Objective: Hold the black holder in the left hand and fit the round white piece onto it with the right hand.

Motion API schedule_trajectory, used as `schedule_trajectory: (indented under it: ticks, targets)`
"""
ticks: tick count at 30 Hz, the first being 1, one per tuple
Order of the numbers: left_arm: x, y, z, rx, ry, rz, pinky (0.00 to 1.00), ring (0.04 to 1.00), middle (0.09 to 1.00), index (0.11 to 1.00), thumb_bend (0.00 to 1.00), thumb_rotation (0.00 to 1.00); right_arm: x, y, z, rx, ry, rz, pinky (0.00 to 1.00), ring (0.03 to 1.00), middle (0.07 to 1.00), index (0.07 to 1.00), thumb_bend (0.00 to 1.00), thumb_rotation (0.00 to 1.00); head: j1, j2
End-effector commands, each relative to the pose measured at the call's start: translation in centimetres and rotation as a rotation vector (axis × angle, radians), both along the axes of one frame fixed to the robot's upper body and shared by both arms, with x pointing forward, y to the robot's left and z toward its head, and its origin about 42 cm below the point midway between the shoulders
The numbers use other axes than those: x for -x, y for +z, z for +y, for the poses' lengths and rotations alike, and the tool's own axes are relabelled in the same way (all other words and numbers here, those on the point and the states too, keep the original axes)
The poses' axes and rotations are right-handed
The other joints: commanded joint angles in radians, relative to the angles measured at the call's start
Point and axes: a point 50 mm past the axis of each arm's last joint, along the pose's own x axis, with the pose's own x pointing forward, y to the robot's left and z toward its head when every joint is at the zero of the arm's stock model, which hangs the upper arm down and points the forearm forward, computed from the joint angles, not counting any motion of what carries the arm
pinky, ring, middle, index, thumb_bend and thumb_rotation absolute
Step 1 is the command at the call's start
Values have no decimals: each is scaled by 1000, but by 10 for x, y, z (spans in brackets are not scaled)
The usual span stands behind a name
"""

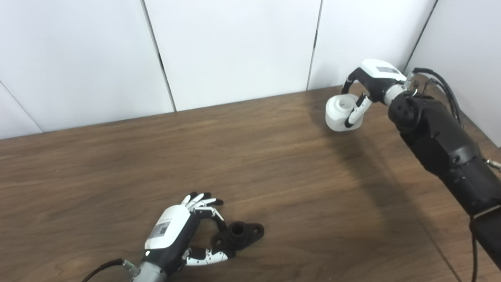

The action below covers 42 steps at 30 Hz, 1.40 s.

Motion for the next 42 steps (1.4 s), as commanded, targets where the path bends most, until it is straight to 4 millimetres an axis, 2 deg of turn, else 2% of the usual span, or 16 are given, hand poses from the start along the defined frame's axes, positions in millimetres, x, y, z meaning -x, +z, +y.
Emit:
schedule_trajectory:
  ticks: [1, 5, 9, 20, 24, 27, 35, 42]
  targets:
    - [7, -6, -8, -25, -44, 43, 990, 925, 826, 488, 514, 57, -5, 34, 0, 23, 24, -119, 848, 909, 788, 484, 525, 132, 3, 1]
    - [7, -5, -9, -25, -43, 46, 990, 925, 826, 488, 514, 57, -3, 35, 1, 30, 38, -119, 852, 912, 792, 484, 525, 132, 8, 4]
    - [6, -5, -11, -31, -47, 44, 987, 923, 827, 488, 513, 58, 5, 44, 12, 49, 80, -129, 847, 911, 789, 484, 525, 134, 20, 8]
    - [5, -5, -19, -28, -50, 49, 986, 922, 826, 488, 513, 59, 44, 77, 52, 50, 234, -148, 826, 891, 780, 484, 526, 139, 65, 20]
    - [4, -5, -23, -29, -49, 49, 985, 922, 828, 488, 513, 59, 63, 88, 70, 15, 296, -162, 798, 883, 777, 484, 526, 139, 85, 28]
    - [4, -5, -26, -33, -50, 48, 984, 922, 827, 488, 513, 60, 77, 93, 83, 13, 344, -152, 816, 881, 780, 484, 526, 139, 104, 37]
    - [0, -3, -37, -40, -48, 67, 989, 926, 830, 488, 512, 61, 108, 96, 102, -16, 454, -102, 839, 866, 775, 483, 525, 137, 138, 54]
    - [-3, -1, -42, -43, -48, 74, 995, 933, 836, 489, 511, 61, 122, 94, 108, -108, 514, -34, 829, 882, 778, 482, 525, 136, 147, 67]
